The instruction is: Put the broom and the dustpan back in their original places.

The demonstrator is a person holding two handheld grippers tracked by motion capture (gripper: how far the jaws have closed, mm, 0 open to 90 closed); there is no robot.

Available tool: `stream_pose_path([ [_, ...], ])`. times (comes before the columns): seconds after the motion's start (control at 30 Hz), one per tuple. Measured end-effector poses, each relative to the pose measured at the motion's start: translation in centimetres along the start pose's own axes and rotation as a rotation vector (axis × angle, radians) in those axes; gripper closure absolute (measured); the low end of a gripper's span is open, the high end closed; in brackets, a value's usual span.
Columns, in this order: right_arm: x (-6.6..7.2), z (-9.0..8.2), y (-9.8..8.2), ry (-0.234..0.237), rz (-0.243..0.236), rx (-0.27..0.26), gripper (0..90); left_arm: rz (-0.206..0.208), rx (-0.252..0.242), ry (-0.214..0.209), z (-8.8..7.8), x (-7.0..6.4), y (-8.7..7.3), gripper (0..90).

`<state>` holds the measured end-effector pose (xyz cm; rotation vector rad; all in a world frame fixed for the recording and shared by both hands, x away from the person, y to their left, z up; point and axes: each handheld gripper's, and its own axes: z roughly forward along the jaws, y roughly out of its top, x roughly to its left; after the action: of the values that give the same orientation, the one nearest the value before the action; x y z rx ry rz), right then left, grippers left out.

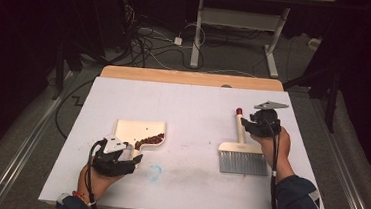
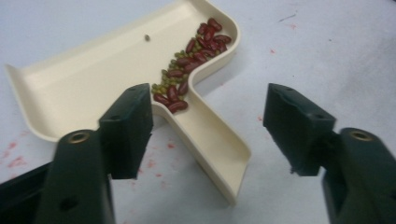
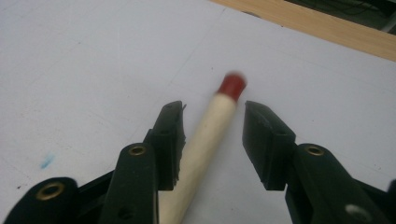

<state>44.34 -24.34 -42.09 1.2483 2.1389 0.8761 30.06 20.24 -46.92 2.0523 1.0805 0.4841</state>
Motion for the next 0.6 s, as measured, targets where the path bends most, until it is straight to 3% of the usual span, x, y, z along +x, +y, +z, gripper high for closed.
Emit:
stream_pose_path([
  [0.13, -0.2, -0.6, -0.5, 0.011, 0.042, -0.077, 56.3, 0.038, -0.016, -0.005, -0.3, 0.0, -0.4, 21.1],
  [0.33, -0.2, -1.8, -0.4, 0.033, 0.040, -0.186, 52.7, 0.099, -0.019, 0.000, -0.6, -0.2, -1.1, 20.5],
  [0.6, 0.7, -2.6, -0.1, 0.053, 0.020, -0.244, 47.0, 0.124, -0.019, -0.009, -0.7, -0.2, -1.4, 20.3],
])
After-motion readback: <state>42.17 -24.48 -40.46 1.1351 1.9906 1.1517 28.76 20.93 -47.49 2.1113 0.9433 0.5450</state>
